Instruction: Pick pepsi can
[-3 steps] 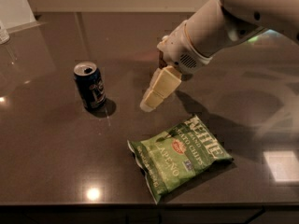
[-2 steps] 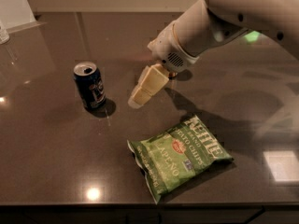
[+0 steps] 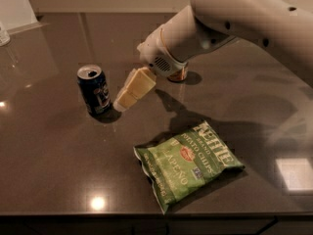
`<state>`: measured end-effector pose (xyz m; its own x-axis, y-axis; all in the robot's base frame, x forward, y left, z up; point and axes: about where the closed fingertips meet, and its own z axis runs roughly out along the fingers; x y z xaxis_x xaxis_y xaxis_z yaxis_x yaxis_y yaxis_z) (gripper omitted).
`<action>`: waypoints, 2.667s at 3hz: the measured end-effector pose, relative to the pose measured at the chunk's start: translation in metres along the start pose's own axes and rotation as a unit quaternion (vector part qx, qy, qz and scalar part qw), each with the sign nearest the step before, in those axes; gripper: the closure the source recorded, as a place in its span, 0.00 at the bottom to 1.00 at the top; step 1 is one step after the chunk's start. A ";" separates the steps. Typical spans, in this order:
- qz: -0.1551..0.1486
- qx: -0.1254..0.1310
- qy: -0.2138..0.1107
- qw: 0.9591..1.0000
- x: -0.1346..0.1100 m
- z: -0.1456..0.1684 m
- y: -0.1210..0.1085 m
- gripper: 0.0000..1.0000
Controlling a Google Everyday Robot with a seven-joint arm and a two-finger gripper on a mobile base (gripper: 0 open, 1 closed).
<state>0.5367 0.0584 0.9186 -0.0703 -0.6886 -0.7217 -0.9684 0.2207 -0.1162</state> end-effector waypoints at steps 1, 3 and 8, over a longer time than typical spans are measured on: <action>-0.009 -0.006 -0.010 1.000 -0.011 0.021 0.001 0.00; -0.027 -0.038 -0.017 0.999 -0.025 0.066 0.018 0.00; 0.000 -0.072 -0.065 0.995 -0.056 0.066 0.024 0.87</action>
Offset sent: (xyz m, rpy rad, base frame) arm 0.0030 0.0765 -0.0308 0.0339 0.0001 0.1057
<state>0.5334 0.1478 0.9112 -0.0473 -0.5919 -0.8046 -0.9933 0.1126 -0.0244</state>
